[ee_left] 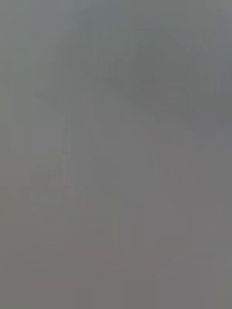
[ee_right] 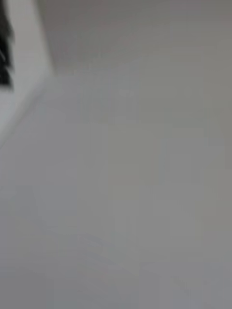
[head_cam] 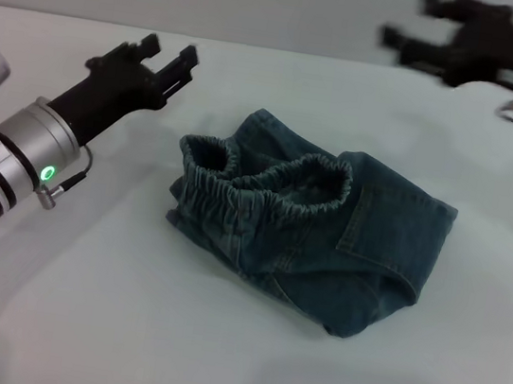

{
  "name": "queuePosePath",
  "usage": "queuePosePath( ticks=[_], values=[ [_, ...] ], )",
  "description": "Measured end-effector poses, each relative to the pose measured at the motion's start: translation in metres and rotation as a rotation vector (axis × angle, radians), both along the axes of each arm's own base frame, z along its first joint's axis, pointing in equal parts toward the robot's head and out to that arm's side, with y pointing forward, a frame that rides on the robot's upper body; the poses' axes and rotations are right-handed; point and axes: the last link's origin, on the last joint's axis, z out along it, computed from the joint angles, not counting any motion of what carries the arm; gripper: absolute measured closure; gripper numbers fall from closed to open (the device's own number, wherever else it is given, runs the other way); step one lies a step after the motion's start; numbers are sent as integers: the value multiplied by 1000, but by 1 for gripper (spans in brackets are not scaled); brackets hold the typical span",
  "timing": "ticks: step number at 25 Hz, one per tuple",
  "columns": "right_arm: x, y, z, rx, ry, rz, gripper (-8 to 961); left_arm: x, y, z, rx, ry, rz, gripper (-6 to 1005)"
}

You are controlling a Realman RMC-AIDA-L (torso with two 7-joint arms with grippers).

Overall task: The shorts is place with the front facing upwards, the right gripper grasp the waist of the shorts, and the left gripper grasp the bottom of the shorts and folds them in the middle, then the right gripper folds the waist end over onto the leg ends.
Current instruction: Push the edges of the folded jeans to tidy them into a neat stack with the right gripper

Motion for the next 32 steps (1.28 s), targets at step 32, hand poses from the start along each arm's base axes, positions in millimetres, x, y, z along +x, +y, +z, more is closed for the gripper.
queuePosePath(
  ticks=[32],
  values=[
    [156,-33,18,424,255,-442,263,58,-76,-43,-865,-88,-405,382]
  ],
)
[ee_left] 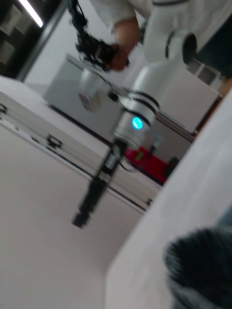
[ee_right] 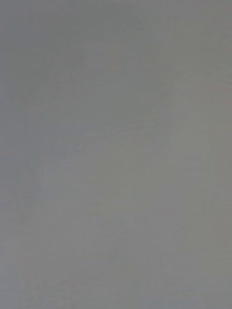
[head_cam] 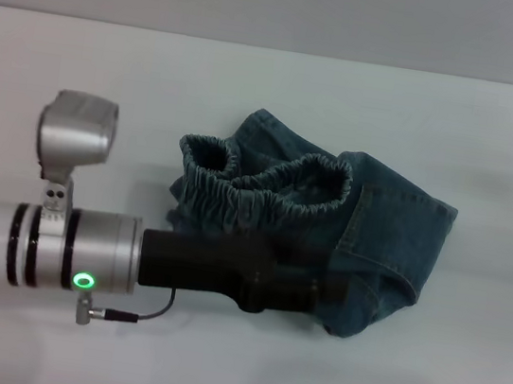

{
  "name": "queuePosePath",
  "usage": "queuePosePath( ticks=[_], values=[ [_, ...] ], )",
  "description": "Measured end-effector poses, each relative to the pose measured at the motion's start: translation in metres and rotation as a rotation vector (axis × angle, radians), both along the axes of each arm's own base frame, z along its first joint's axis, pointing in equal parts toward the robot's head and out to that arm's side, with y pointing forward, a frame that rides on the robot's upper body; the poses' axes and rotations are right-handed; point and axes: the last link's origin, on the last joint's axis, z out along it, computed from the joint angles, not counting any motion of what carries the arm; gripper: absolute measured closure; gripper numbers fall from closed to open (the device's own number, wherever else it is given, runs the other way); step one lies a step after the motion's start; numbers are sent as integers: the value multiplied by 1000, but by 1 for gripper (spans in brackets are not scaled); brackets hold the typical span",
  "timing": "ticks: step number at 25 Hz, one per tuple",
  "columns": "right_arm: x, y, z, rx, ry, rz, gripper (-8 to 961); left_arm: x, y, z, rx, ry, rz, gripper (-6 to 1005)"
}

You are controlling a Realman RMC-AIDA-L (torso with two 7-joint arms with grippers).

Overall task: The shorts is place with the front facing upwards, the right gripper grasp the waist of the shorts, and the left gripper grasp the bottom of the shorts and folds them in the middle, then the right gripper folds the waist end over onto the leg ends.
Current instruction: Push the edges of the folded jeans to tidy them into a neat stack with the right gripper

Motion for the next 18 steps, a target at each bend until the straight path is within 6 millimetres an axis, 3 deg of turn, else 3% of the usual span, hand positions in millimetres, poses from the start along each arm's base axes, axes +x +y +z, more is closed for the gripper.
queuePosePath(
  ticks=[9,18],
  values=[
    [-3,-3,-10,-22,32,17,264,-16,8,-20,32,135,121,382],
    [-2,-8,-20,-47,63,12,264,-6,32,-25,112,123,226,382]
  ],
)
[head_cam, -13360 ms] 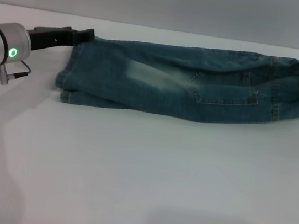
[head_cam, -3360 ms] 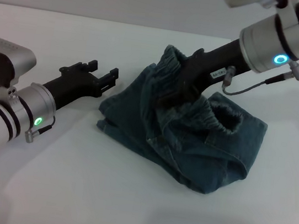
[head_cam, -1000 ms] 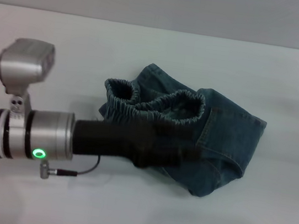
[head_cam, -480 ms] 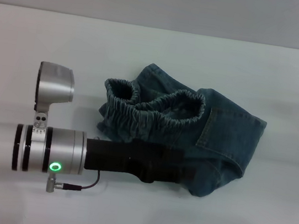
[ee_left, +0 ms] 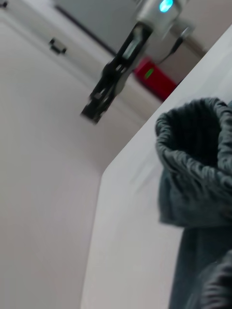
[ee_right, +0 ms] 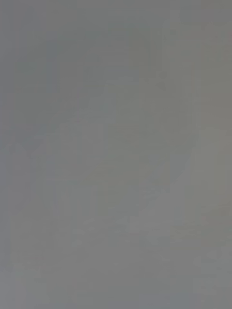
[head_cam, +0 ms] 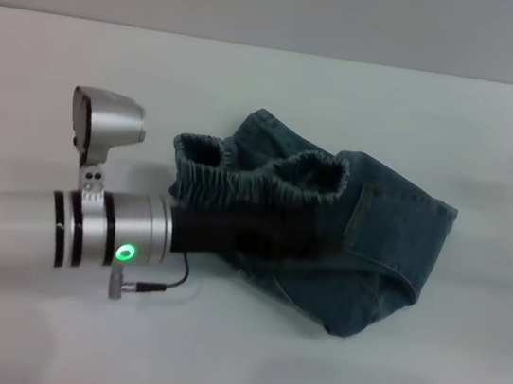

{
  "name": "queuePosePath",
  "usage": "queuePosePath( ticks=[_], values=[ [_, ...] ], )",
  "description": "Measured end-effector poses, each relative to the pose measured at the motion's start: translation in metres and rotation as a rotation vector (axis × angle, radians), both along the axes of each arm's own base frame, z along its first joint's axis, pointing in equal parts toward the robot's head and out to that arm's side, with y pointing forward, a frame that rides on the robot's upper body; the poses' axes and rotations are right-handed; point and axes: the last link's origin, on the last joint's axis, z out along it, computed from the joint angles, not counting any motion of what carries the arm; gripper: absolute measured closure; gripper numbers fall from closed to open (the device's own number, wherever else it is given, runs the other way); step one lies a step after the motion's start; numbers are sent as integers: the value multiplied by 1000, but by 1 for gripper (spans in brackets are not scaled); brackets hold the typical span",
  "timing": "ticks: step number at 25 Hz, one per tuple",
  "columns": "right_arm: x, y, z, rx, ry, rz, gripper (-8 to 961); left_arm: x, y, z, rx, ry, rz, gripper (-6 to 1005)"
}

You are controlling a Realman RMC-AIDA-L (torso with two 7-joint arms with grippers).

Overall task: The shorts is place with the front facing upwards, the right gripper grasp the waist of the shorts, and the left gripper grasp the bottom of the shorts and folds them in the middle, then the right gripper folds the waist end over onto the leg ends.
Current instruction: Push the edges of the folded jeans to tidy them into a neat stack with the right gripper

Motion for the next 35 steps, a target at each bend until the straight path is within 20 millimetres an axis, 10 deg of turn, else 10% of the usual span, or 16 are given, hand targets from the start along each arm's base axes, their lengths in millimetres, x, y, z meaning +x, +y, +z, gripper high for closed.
queuePosePath(
  ticks=[26,35],
  values=[
    [4,-7,-9,-18,17,-16,264,-12,41,0,386,104,157,382],
    [-15,-12,-9,-41,60,112,263,-32,70,38,627,196,158,382]
  ],
)
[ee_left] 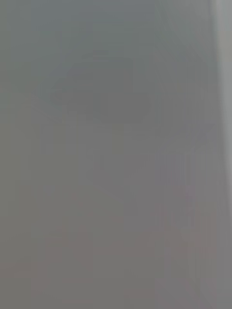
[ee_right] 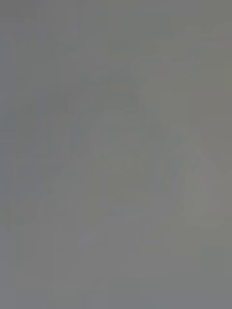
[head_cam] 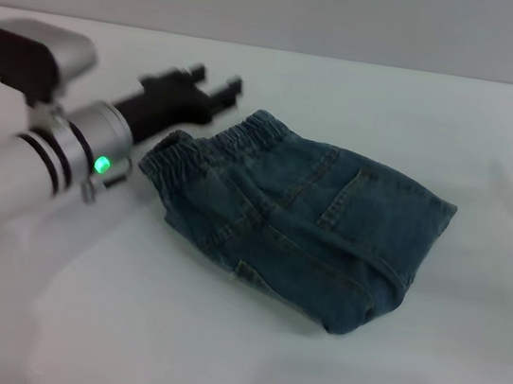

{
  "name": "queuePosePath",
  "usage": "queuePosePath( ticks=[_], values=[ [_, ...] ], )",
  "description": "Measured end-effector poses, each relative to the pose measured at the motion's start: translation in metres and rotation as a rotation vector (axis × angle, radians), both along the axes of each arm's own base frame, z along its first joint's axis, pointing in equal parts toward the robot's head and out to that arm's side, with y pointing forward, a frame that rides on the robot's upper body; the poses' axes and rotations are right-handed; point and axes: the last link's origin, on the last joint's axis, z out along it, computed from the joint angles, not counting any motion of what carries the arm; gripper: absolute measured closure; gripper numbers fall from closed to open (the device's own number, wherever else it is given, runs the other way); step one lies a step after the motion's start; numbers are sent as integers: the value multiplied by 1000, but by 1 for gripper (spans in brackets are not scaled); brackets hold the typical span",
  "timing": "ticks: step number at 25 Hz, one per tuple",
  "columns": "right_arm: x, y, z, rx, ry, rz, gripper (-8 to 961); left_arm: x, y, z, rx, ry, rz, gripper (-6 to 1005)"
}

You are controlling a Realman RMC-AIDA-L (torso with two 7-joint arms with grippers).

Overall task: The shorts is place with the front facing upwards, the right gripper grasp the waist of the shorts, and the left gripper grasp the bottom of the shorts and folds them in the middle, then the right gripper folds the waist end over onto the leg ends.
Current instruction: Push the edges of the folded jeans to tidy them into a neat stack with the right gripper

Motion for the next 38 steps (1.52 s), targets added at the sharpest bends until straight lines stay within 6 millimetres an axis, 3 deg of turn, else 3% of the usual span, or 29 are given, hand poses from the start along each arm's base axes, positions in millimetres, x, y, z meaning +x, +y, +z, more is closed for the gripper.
queuePosePath(
  ticks=[4,7,13,17,26,38],
  values=[
    [-21,-6,-3,-111,30,146,263,-11,5,27,112,-51,20,382],
    [-42,-12,-1,-254,71,278,264,-19,2,36,168,-84,34,382],
    [-87,-25,14,-624,71,507,264,-24,-2,39,197,-77,34,383],
    [-106,-26,15,-897,-1,543,263,-25,-2,39,206,-48,28,383],
    [-113,-23,-14,-1271,-264,422,264,-30,-4,40,210,-42,39,383],
    [-114,-12,-51,-1357,-471,269,263,-31,-6,36,204,-39,45,383]
  ],
)
